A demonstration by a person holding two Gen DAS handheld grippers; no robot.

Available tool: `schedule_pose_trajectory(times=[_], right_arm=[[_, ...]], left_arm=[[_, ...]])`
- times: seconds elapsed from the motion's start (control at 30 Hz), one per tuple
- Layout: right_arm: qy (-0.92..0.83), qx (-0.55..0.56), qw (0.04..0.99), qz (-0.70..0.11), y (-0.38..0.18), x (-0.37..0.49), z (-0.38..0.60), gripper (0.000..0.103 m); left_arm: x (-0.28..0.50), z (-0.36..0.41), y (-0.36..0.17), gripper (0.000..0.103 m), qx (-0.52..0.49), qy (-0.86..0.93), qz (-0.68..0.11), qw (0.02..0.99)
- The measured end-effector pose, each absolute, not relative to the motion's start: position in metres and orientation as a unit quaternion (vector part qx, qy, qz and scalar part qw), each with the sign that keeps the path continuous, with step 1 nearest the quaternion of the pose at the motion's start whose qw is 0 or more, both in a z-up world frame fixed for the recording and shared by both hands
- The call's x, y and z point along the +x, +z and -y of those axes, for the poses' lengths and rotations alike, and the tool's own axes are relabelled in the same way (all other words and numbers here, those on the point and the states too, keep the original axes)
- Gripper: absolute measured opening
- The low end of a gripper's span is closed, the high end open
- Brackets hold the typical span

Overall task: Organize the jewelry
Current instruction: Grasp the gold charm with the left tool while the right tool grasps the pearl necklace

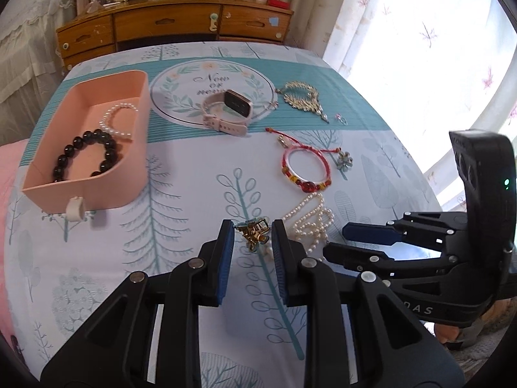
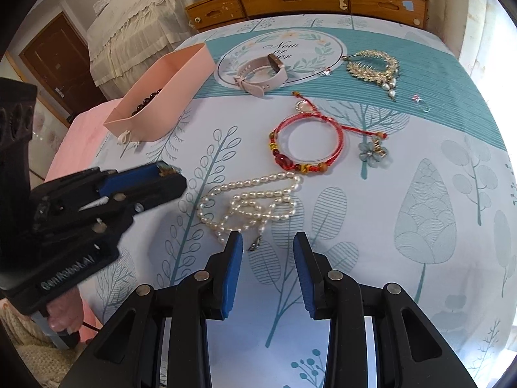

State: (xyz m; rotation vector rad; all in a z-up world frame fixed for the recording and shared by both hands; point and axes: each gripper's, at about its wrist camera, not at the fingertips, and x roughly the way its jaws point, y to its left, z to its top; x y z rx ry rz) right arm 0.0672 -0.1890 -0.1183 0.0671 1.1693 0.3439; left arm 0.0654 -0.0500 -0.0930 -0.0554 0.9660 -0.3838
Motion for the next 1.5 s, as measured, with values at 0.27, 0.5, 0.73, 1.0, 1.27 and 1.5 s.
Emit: schedule_pose_trajectory(times=[0.27, 0.5, 0.73, 1.0, 1.27, 1.5], right_arm=[[0.167, 0.042, 0.817, -0.551, -0.120, 0.078, 0.176, 0.033], [0.160, 0.032, 0.823, -0.544, -0.121, 0.091, 0.158, 0.033], [0.146, 0.015, 0.832, -0.536, -0.117, 0.095, 0.146, 0.033], [0.160, -0.025, 0.836, -0.524, -0.111, 0.094, 0.133, 0.033], [0.170, -0.044, 0.832, -0.527, -0.109, 0.097, 0.119, 0.033], [0.139, -0.030, 0.833, -0.534, -0.104, 0.096, 0.130, 0.033]], left_arm=[[0.066, 0.025, -0.088, 0.021, -0.058, -0.175, -0.455, 0.871], [0.066, 0.012, -0.091, 0.021, -0.077, -0.171, -0.454, 0.871], [0.067, -0.003, -0.092, 0.021, -0.090, -0.165, -0.450, 0.873], [0.067, -0.015, -0.096, 0.021, -0.105, -0.162, -0.452, 0.871], [0.066, -0.021, -0.098, 0.021, -0.113, -0.160, -0.452, 0.871], [0.068, -0.023, -0.100, 0.021, -0.114, -0.162, -0.451, 0.871]])
